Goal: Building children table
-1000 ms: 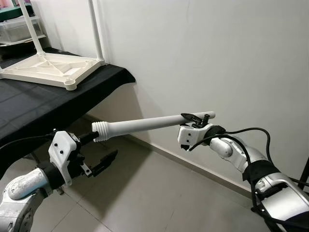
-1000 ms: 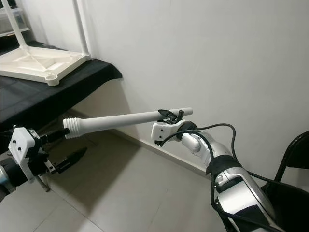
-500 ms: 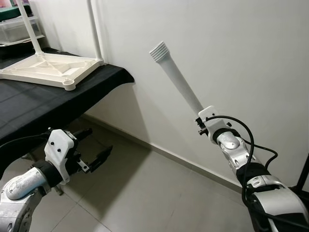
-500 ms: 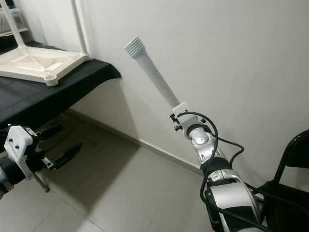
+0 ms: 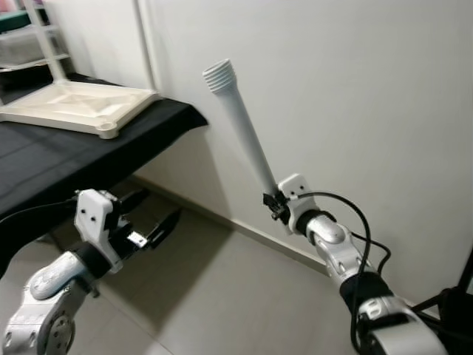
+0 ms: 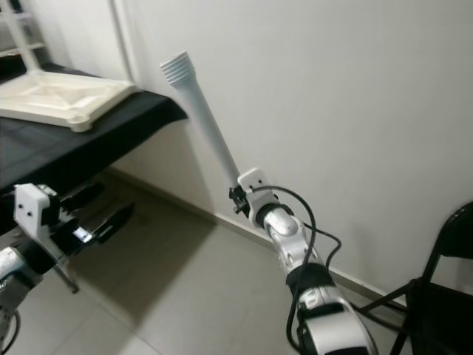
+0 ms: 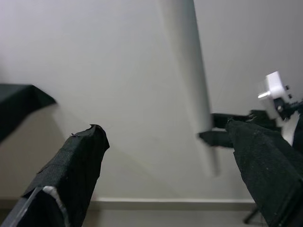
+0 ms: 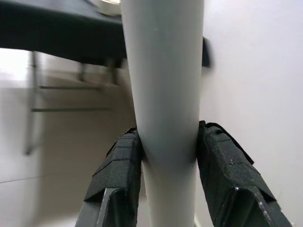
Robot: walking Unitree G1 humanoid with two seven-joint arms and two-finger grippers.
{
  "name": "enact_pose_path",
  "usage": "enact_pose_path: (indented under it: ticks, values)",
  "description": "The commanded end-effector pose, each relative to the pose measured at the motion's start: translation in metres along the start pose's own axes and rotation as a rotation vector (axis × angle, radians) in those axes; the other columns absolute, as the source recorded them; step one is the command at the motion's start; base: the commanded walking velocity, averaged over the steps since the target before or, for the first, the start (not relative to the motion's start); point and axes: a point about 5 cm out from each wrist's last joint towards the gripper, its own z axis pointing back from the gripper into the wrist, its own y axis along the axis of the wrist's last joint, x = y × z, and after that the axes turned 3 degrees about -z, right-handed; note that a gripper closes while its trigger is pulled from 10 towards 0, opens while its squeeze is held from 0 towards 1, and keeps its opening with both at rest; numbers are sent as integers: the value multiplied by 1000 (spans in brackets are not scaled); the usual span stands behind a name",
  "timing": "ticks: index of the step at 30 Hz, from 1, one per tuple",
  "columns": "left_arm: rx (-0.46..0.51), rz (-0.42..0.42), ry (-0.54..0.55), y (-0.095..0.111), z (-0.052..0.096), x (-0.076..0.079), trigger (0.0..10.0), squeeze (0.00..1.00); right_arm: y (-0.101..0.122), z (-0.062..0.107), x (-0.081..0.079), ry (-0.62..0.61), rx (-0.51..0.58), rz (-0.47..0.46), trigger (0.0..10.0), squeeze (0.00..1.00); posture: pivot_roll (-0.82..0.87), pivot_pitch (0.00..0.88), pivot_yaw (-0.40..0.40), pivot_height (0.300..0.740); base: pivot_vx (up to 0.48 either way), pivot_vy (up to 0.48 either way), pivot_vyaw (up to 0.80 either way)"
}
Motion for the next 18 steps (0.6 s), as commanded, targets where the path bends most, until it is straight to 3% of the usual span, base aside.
enact_pose_path:
  ticks: [1, 2, 3, 6, 10, 18]
  values:
    - [-4, 54, -9, -3, -1, 3, 10000, 0, 8, 0, -9, 64, 61, 0, 10000, 0, -65, 0, -26, 740, 0, 0, 0]
    - [-4, 54, -9, -3, -1, 3, 10000, 0, 8, 0, -9, 64, 61, 0, 10000, 0, -65, 0, -26, 740, 0, 0, 0]
    - [-2, 77, -16, -6, -4, 5, 10000, 0, 9, 2, -19, 134, 74, 32, 10000, 0, -66, 0, -25, 740, 0, 0, 0]
    - [-1, 80, -18, -7, -6, 6, 10000, 0, 9, 3, -22, 154, 74, 49, 10000, 0, -66, 0, -25, 740, 0, 0, 0]
    - [16, 104, -11, -5, -15, 5, 10000, 0, 10, 13, -38, 295, 89, 129, 10000, 0, -69, 0, -21, 740, 0, 0, 0]
    - [67, 108, 39, 2, -25, -2, 10000, 0, 3, 23, -50, 413, 53, 182, 10000, 0, -65, 0, -24, 740, 0, 0, 0]
